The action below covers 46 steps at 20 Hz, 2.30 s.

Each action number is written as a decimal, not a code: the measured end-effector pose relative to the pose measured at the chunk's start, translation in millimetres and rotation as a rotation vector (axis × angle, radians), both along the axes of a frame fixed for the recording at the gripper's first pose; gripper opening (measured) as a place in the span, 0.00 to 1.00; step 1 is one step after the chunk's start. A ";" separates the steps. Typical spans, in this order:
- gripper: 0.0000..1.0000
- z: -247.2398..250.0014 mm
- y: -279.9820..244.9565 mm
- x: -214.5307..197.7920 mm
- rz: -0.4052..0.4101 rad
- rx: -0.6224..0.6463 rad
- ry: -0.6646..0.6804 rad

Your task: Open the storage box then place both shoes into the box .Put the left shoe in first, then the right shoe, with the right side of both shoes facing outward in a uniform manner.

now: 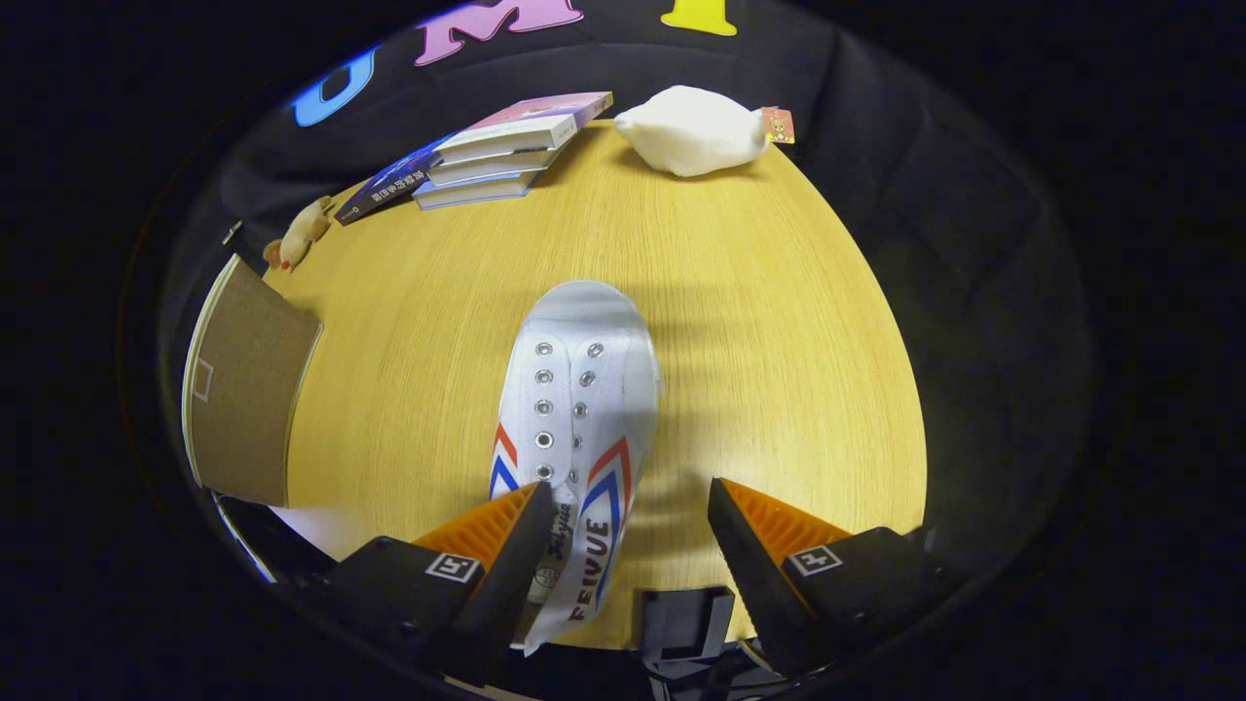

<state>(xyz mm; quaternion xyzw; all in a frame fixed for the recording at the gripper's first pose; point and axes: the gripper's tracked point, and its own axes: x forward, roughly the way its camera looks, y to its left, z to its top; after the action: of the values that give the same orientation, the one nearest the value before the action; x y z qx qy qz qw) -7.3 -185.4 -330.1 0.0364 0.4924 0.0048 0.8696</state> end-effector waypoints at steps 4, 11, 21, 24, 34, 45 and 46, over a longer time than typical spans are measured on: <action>0.86 -5.5 -1.9 0.2 -0.021 0.056 0.016; 0.38 -10.7 15.2 1.0 -0.060 0.134 0.047; 0.07 6.5 26.9 -4.0 -0.202 0.226 0.080; 0.07 29.6 49.0 -7.0 -0.219 0.246 0.048; 0.07 170.6 178.5 -10.0 -0.155 0.345 -0.121; 0.07 211.6 360.8 -27.1 -0.005 0.508 -0.098; 0.07 209.2 373.0 -26.6 0.008 0.505 -0.087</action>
<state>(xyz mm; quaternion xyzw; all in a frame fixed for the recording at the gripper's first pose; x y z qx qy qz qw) -33.9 187.6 -120.9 0.2502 0.4377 0.1329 0.8533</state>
